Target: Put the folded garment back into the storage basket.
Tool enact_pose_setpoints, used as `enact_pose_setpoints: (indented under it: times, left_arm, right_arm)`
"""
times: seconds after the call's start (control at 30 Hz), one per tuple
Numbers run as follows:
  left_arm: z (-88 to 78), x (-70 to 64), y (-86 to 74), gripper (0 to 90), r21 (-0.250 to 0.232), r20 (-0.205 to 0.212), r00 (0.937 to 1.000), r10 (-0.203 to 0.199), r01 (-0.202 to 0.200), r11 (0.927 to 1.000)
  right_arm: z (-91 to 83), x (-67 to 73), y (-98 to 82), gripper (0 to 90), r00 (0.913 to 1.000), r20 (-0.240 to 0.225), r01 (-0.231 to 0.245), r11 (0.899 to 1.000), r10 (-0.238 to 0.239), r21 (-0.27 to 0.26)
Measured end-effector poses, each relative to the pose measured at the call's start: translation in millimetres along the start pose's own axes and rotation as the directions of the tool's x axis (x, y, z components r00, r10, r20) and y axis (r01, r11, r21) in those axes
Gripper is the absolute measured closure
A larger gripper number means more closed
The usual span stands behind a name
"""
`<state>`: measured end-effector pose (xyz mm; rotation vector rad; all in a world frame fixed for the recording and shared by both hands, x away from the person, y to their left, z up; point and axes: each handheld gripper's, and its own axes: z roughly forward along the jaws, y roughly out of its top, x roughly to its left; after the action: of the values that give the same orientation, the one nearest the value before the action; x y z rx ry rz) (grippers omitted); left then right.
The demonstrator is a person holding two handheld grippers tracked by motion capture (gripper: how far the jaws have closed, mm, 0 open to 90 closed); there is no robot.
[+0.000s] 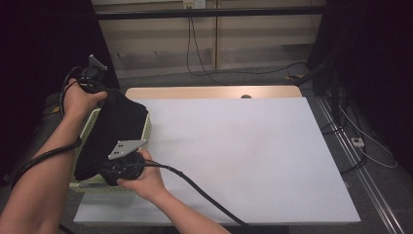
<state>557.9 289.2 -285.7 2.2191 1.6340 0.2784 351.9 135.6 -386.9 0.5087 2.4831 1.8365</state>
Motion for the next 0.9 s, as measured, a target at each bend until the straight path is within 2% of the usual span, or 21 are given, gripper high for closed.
enact_pose_setpoints:
  times: [0.43, 0.6, 0.73, 0.9]
  left_arm:
    - [2.2, 6.1, -3.2, 83.7, 0.010, -0.016, 0.9999, 0.003, -0.003, 0.9999]
    - [4.6, 7.2, -6.1, 83.5, 0.002, -0.019, 0.9998, -0.011, 0.011, 0.9999]
    - [5.6, 9.9, -8.5, 83.4, 0.008, -0.026, 0.9996, -0.003, 0.003, 1.0000]
    - [6.2, 15.6, -12.6, 83.3, -0.001, -0.034, 0.9992, -0.021, 0.021, 0.9998]
  right_arm:
    - [2.5, 0.0, -1.8, 80.7, 0.9999, -0.009, 0.005, 1.000, -0.005, 0.008]
    - [5.3, -1.0, -3.2, 80.6, 0.9999, -0.009, 0.004, 1.000, -0.004, 0.010]
    - [7.1, -2.3, -4.7, 80.5, 0.9999, -0.012, -0.003, 1.000, 0.003, 0.012]
    - [11.2, -4.8, -6.8, 80.6, 0.9998, -0.016, -0.009, 1.000, 0.009, 0.019]
